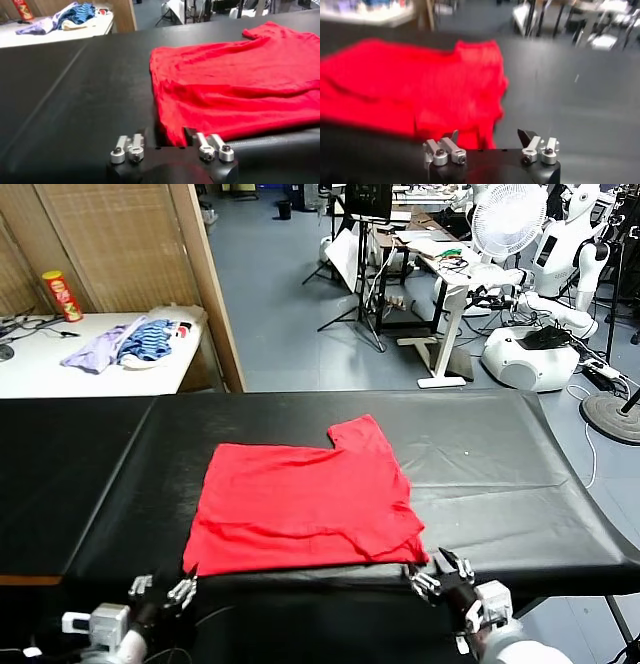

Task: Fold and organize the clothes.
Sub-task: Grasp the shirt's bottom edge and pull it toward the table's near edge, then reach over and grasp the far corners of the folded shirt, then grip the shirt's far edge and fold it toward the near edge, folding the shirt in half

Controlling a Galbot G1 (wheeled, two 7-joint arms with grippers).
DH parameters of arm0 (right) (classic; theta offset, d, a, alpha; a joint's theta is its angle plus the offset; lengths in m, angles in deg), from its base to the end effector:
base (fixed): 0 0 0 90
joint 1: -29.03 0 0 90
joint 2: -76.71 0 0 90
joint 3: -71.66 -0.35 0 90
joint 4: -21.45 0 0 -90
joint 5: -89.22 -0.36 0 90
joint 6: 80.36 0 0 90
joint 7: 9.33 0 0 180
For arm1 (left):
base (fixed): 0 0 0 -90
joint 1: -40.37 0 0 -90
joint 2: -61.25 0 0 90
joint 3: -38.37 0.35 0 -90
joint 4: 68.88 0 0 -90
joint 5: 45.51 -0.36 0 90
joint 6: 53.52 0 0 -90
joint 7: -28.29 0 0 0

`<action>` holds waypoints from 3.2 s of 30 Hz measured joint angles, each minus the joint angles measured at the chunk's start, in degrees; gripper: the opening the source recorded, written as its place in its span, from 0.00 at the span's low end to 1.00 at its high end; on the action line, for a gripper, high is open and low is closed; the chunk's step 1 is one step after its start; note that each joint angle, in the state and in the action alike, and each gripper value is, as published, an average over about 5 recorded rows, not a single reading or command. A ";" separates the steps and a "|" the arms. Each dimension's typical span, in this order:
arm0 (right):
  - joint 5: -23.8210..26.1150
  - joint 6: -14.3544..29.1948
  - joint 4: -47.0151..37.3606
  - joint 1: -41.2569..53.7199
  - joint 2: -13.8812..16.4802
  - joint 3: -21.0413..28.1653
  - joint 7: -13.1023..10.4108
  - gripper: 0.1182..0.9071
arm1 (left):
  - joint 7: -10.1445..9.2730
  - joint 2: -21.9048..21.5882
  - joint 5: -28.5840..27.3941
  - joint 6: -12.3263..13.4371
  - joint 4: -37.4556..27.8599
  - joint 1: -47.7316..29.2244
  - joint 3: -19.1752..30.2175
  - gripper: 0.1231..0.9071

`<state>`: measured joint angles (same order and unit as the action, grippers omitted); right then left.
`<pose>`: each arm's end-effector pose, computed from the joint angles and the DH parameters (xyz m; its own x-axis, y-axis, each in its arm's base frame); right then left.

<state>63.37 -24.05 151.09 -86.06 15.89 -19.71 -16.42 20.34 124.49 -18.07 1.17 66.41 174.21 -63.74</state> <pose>0.2078 -0.0645 -0.2097 -0.9124 -0.1426 0.3838 -0.1842 0.9801 -0.0738 0.1369 0.0898 -0.2149 -0.8361 0.0180 0.5483 0.0733 0.9942 0.0791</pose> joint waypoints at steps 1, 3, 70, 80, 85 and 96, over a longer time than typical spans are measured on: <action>-0.04 0.11 -1.73 2.68 -0.13 0.72 -0.22 0.86 | -0.04 -0.48 1.36 -0.72 0.00 -1.10 -0.39 0.86; -0.06 0.36 -5.85 8.48 -0.56 2.78 -0.58 0.86 | -0.57 -1.63 4.11 -1.70 -0.66 -4.23 -0.54 0.86; -5.58 6.82 -51.66 49.35 -13.61 19.16 7.18 0.01 | 2.69 -3.06 11.43 -1.95 -48.49 -59.53 21.95 0.01; -7.90 1.91 -36.69 40.49 -6.29 17.22 5.57 0.01 | 1.69 -5.73 11.78 -1.73 -36.17 -50.61 17.38 0.01; -8.86 -0.44 -30.81 36.39 -3.42 16.53 4.82 0.01 | -0.09 -6.88 11.32 -2.48 -30.98 -46.00 15.32 0.01; -6.55 -7.11 -19.82 27.78 0.81 15.51 2.65 0.01 | -0.08 -8.64 8.04 -4.06 -22.10 -36.53 11.42 0.01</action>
<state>56.83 -31.16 131.26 -58.28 16.70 -4.19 -13.78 20.26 115.85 -10.03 -2.90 44.31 137.68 -52.32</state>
